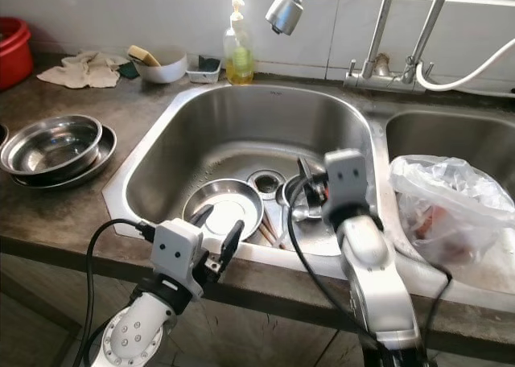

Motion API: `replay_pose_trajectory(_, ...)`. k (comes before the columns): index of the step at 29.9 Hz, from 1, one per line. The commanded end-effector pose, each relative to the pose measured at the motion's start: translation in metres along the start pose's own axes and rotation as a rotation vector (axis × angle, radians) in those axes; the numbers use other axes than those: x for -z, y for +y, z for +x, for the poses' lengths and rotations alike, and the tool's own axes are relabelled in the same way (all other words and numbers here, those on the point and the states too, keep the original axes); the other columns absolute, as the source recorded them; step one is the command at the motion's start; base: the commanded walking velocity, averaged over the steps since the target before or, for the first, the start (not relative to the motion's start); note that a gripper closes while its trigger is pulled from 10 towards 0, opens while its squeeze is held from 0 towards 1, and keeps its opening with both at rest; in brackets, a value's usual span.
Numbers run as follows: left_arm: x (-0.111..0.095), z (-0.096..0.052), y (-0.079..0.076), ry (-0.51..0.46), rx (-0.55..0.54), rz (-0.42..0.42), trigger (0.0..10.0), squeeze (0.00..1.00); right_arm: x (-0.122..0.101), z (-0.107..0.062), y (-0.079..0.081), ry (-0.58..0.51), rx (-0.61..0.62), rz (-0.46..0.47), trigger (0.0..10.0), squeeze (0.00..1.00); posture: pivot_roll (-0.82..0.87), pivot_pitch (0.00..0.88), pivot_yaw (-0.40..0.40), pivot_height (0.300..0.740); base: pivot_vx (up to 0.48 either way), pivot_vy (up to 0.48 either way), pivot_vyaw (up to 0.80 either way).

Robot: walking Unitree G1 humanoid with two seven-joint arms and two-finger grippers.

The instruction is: Kitchen organization

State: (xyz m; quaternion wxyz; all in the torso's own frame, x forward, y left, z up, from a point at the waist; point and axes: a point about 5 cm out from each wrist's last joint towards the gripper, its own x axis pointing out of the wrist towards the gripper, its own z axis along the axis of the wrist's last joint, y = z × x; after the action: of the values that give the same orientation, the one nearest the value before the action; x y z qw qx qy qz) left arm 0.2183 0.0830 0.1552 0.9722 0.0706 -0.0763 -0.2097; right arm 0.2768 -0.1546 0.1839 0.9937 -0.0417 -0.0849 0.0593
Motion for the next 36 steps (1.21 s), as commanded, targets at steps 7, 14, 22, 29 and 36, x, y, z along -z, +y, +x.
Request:
replay_pose_trajectory(7,0.007,-0.004,0.004,0.036,-0.003,-0.001,10.0,0.00,0.002,-0.037,0.016,0.009,-0.011,0.080,10.0,0.00,0.14,0.056,-0.015,0.740,0.000,0.000,0.00)
replay_pose_trajectory(14,0.008,-0.006,0.001,0.036,-0.005,-0.023,10.0,0.00,0.003,-0.046,0.023,0.012,-0.026,0.114,10.0,0.00,0.13,0.061,-0.015,0.740,0.000,0.000,0.00)
replay_pose_trajectory(22,0.009,-0.008,0.000,0.048,-0.007,-0.034,10.0,0.00,-0.003,-0.037,0.026,-0.019,-0.028,0.113,10.0,0.00,0.14,0.063,-0.029,0.740,0.000,0.193,0.40)
replay_pose_trajectory(29,0.011,-0.009,-0.001,0.057,-0.008,-0.022,10.0,0.00,-0.007,-0.031,0.029,-0.031,-0.034,0.124,10.0,0.00,0.15,0.071,-0.028,0.740,0.000,0.188,0.80)
replay_pose_trajectory(36,0.011,-0.008,-0.002,0.057,-0.004,-0.024,10.0,0.00,-0.010,-0.027,0.027,-0.046,-0.025,0.124,10.0,0.00,0.14,0.073,-0.025,0.740,0.000,0.000,0.80)
